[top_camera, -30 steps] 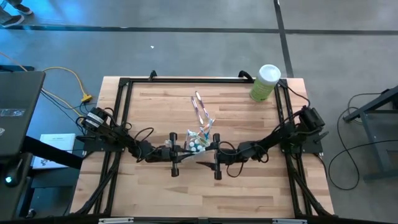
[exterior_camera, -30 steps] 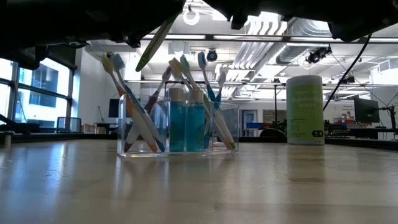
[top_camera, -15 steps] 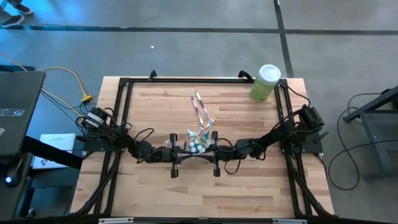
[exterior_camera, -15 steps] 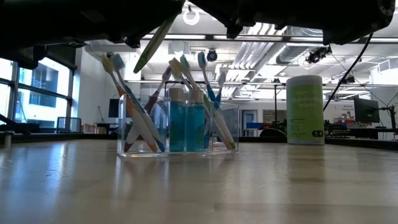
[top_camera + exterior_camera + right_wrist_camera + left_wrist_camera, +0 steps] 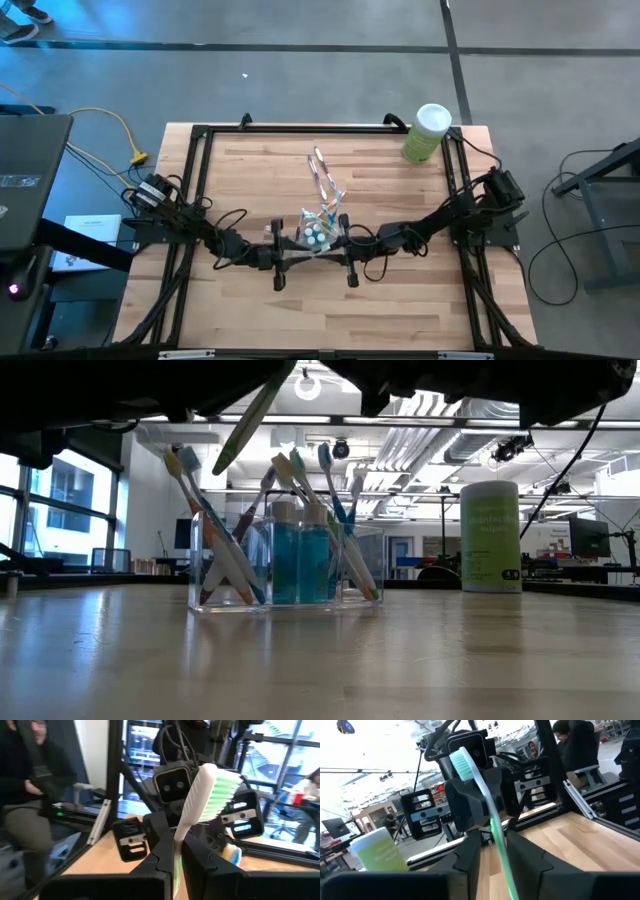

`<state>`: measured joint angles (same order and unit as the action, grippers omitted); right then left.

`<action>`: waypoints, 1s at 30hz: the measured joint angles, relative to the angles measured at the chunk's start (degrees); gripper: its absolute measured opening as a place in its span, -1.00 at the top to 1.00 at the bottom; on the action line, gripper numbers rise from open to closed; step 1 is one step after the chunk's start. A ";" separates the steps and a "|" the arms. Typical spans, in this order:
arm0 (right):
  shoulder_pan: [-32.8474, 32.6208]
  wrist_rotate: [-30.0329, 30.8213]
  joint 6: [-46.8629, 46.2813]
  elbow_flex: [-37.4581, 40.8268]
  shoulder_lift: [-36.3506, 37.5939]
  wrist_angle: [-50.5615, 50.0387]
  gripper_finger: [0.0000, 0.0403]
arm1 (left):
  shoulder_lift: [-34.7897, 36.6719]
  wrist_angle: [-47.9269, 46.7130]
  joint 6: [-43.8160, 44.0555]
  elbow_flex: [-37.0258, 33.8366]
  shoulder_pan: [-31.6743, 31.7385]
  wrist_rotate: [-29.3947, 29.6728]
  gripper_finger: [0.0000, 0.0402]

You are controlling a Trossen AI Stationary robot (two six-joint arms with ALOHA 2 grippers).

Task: Pick & Place toothbrushing station
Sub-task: Put the green toothbrush into the transparent organizer

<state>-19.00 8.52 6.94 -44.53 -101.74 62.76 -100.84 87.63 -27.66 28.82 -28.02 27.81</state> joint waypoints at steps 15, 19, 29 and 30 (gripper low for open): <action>-5.73 5.53 0.83 0.00 15.78 -26.58 0.96 | 0.00 1.64 0.94 0.00 -3.73 0.27 0.15; -8.45 14.86 -0.90 0.00 22.96 -39.69 0.96 | 0.02 1.90 9.21 0.00 -5.96 5.24 0.15; -5.34 26.17 -7.18 0.02 28.71 -48.41 0.96 | 0.10 2.02 5.44 0.00 -9.69 24.06 0.18; -3.89 25.13 -8.50 0.02 28.11 -48.46 0.96 | 0.36 2.02 5.46 0.00 -9.99 27.41 0.18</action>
<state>-22.89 33.65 -1.56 -44.51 -73.63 14.30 -100.48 89.65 -22.20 28.82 -38.01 55.22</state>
